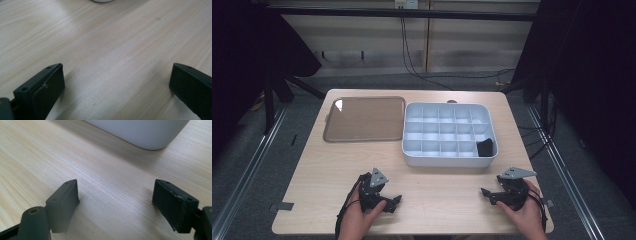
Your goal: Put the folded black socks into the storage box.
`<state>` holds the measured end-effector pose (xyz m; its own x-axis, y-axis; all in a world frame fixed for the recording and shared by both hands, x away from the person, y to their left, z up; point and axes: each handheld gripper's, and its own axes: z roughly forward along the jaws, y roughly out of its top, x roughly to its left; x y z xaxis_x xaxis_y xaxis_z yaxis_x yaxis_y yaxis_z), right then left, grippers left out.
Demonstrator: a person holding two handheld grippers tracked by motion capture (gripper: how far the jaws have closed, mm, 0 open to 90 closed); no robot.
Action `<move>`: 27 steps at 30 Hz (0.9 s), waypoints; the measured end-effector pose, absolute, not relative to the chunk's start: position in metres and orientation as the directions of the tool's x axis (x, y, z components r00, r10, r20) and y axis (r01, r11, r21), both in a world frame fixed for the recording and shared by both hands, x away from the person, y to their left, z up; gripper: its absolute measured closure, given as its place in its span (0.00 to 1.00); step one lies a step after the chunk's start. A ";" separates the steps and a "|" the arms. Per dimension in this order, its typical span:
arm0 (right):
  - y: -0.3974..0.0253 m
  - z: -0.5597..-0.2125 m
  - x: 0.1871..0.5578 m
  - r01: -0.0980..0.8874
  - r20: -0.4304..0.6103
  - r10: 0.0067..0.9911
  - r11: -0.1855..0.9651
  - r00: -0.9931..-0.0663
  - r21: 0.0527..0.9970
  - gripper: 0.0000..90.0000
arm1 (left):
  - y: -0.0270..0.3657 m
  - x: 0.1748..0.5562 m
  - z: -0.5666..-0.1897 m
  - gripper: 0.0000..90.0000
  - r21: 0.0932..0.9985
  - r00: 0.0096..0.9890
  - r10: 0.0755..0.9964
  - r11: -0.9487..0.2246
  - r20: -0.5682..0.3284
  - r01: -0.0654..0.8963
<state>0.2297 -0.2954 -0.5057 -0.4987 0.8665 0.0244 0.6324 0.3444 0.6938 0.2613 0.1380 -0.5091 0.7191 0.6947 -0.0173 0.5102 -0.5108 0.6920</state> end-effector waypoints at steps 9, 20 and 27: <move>-0.297 -0.509 0.228 0.609 0.020 0.863 0.339 -0.505 0.717 0.23 | 0.138 0.261 -0.509 0.00 0.692 0.719 0.694 -0.511 -0.018 0.510; -0.298 -0.510 0.227 0.599 0.023 0.863 0.331 -0.505 0.729 0.23 | 0.138 0.261 -0.509 0.00 0.692 0.719 0.694 -0.511 -0.018 0.510; -0.298 -0.510 0.226 0.601 0.024 0.863 0.330 -0.504 0.728 0.23 | 0.138 0.261 -0.509 0.00 0.693 0.720 0.694 -0.511 -0.018 0.509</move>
<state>0.2264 -0.2981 -0.5099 -0.5043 0.8632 0.0245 0.6009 0.3304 0.7278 0.2613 0.1380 -0.5092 0.7199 0.6939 -0.0177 0.5093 -0.5108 0.6926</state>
